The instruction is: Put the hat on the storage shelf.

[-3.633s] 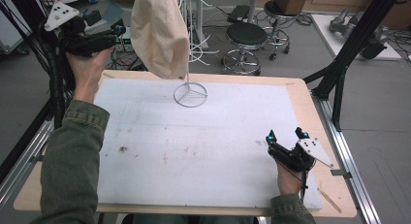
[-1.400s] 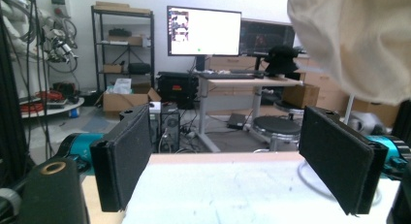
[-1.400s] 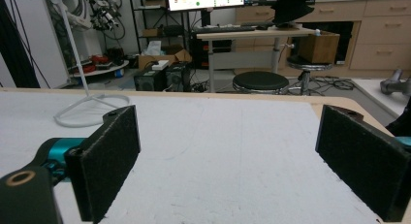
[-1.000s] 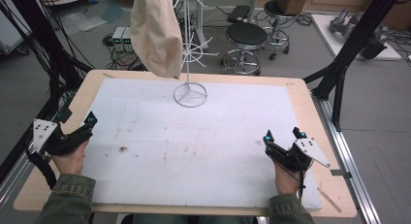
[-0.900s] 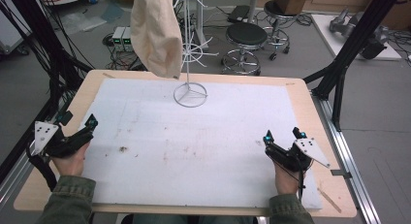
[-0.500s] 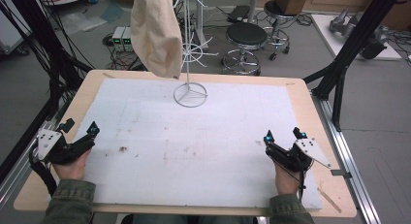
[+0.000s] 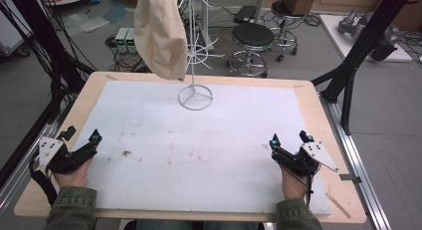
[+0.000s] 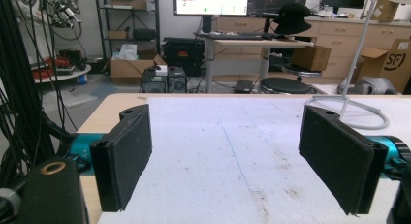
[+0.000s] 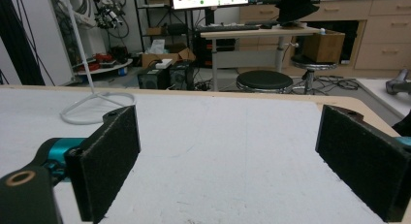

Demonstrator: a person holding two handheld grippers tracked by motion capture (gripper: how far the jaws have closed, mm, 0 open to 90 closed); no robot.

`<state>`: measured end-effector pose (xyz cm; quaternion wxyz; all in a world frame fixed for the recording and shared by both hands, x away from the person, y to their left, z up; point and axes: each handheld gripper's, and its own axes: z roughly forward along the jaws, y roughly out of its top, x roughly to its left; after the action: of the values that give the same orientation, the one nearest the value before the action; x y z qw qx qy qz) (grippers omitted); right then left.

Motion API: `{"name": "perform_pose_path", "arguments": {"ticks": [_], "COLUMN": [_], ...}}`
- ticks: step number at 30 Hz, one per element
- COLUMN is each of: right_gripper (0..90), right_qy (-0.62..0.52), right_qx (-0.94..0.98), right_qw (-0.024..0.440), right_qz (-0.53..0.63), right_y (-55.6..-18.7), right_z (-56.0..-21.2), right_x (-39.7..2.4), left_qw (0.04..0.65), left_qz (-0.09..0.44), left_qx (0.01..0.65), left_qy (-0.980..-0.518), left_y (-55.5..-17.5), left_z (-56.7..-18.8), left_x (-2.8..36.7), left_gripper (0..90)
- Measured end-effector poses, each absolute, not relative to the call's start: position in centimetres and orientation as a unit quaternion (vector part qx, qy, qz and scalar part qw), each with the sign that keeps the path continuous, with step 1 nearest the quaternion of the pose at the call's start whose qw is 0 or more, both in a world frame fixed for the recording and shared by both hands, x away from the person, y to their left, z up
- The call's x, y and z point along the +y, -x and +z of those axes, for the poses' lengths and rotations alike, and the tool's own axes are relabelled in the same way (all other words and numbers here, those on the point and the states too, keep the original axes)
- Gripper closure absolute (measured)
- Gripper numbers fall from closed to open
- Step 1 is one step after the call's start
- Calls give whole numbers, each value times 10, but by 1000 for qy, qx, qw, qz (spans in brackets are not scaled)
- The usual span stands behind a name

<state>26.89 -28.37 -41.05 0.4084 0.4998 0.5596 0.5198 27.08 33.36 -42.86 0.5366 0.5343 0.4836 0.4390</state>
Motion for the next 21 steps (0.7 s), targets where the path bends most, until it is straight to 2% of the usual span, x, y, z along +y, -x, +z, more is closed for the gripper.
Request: {"name": "perform_pose_path", "arguments": {"ticks": [21], "right_gripper": [79], "right_qy": [-501], "right_qx": [561], "right_qw": [405], "right_qz": [520], "right_y": [-270], "right_z": [-411], "right_x": [-284], "left_qw": [541], "left_qz": [432], "left_qx": [486], "left_qy": [-533], "left_y": [-271], "left_z": [-430], "left_x": [336], "left_gripper": [206]}}
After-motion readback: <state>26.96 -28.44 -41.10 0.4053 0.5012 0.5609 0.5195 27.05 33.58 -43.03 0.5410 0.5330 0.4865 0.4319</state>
